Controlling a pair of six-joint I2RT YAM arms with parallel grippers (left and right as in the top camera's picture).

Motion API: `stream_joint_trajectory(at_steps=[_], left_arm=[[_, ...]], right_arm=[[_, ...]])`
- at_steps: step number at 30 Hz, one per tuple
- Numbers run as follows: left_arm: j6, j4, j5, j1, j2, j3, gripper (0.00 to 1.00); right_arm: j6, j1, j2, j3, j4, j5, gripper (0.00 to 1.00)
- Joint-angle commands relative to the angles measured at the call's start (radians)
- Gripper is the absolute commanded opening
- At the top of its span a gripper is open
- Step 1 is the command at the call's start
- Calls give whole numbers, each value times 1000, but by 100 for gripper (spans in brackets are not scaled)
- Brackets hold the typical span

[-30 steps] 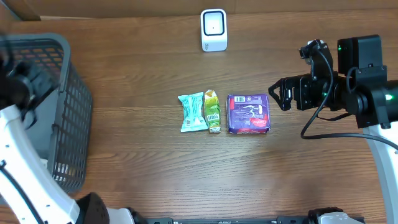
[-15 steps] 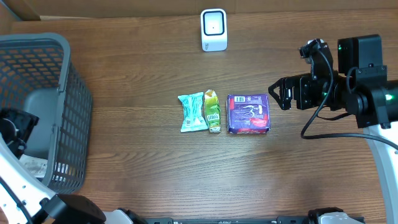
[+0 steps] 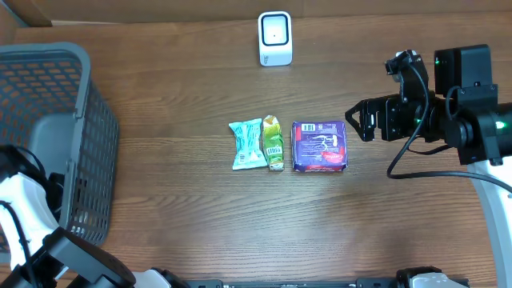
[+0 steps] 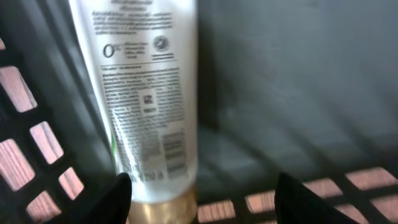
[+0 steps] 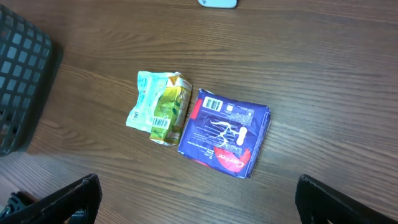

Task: Scan the item barcode
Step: 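Reach into the basket and grasp the white Pantene tube with left gripper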

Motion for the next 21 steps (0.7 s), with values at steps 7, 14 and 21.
stream_joint_trajectory(at_steps=[7,14,21], left_arm=[[-50,52,-72,23,-4,-80,75],[-50,60,-107,23,-1,-80,89],[-50,99,-118,23,32,-82,90]], right_arm=[[2,4,51,16,5,-6,100],[4,4,101,16,5,-28,100],[3,4,110,16,6,-27,100]])
